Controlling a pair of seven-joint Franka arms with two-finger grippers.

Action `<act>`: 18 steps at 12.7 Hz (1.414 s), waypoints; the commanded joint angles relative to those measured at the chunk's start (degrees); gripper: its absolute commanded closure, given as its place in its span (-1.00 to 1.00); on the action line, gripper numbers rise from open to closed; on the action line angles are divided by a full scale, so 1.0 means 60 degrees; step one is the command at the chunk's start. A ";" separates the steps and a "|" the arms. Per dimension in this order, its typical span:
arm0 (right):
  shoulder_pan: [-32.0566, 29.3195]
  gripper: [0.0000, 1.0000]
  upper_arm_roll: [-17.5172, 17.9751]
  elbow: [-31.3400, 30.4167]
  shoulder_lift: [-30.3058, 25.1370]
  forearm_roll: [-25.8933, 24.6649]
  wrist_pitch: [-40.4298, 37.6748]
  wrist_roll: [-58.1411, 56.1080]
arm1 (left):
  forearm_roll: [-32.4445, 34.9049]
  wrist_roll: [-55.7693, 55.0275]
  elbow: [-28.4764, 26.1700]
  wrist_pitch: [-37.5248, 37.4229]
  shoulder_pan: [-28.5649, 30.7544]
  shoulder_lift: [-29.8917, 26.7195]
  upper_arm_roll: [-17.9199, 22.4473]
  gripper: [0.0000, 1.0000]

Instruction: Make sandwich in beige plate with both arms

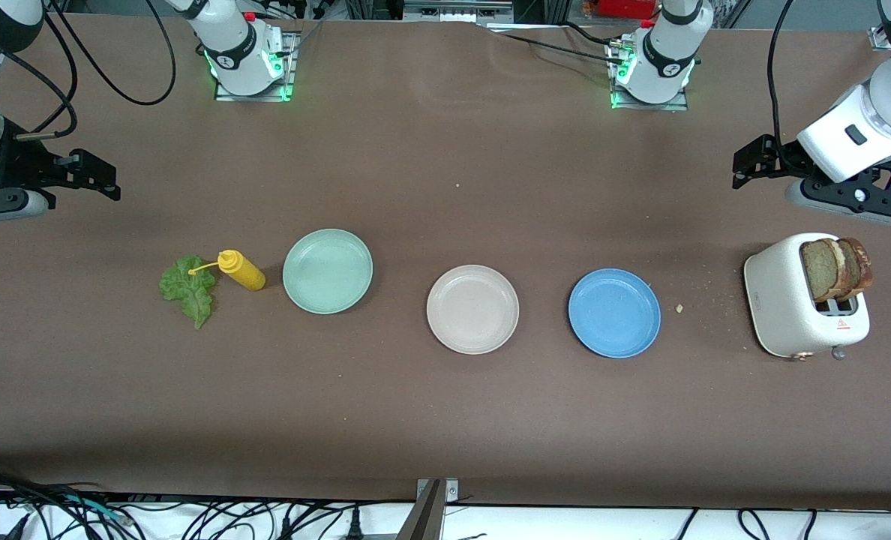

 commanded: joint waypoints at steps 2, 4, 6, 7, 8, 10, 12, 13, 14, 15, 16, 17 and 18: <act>-0.0024 -1.00 0.0042 0.0052 -0.0062 -0.0175 -0.0119 0.0033 | 0.0051 0.0150 -0.0112 -0.0092 0.0003 -0.0193 0.0021 -1.00; -0.0009 -1.00 0.0057 0.0082 -0.0062 -0.0175 -0.0120 0.0033 | 0.0051 0.0150 -0.0112 -0.0092 0.0003 -0.0193 0.0021 -1.00; 0.0020 -1.00 0.0057 0.0082 -0.0062 -0.0189 -0.0134 0.0033 | 0.0051 0.0150 -0.0112 -0.0092 0.0003 -0.0193 0.0021 -1.00; 0.0020 -1.00 0.0057 0.0082 -0.0062 -0.0189 -0.0134 0.0105 | 0.0051 0.0150 -0.0112 -0.0092 0.0003 -0.0193 0.0021 -1.00; 0.0020 -1.00 0.0071 0.0082 -0.0062 -0.0204 -0.0134 0.0150 | 0.0051 0.0150 -0.0112 -0.0092 0.0003 -0.0193 0.0021 -1.00; 0.0035 -1.00 0.0071 0.0082 -0.0062 -0.0189 -0.0134 0.0237 | 0.0051 0.0150 -0.0112 -0.0092 0.0003 -0.0193 0.0021 -1.00; 0.0049 -1.00 0.0086 0.0082 -0.0062 -0.0204 -0.0134 0.0281 | 0.0051 0.0150 -0.0112 -0.0092 0.0003 -0.0193 0.0021 -1.00; 0.0064 -1.00 0.0101 0.0082 -0.0062 -0.0204 -0.0134 0.0282 | 0.0051 0.0150 -0.0112 -0.0092 0.0003 -0.0193 0.0021 -1.00; 0.0064 -1.00 0.0101 0.0082 -0.0062 -0.0190 -0.0134 0.0282 | 0.0051 0.0150 -0.0112 -0.0092 0.0003 -0.0193 0.0021 -1.00; 0.0064 -1.00 0.0115 0.0082 -0.0062 -0.0189 -0.0134 0.0296 | 0.0051 0.0150 -0.0112 -0.0092 0.0003 -0.0193 0.0021 -1.00; 0.0064 -1.00 0.0115 0.0082 -0.0062 -0.0204 -0.0134 0.0296 | 0.0051 0.0150 -0.0112 -0.0092 0.0003 -0.0207 0.0021 -1.00; 0.0064 -1.00 0.0115 0.0082 -0.0062 -0.0190 -0.0134 0.0282 | 0.0109 0.0150 -0.0112 -0.0092 0.0003 -0.0193 0.0021 -1.00; 0.0064 -1.00 0.0115 0.0082 -0.0062 -0.0189 -0.0134 0.0282 | 0.0182 0.0165 -0.0112 -0.0092 0.0003 -0.0193 0.0021 -1.00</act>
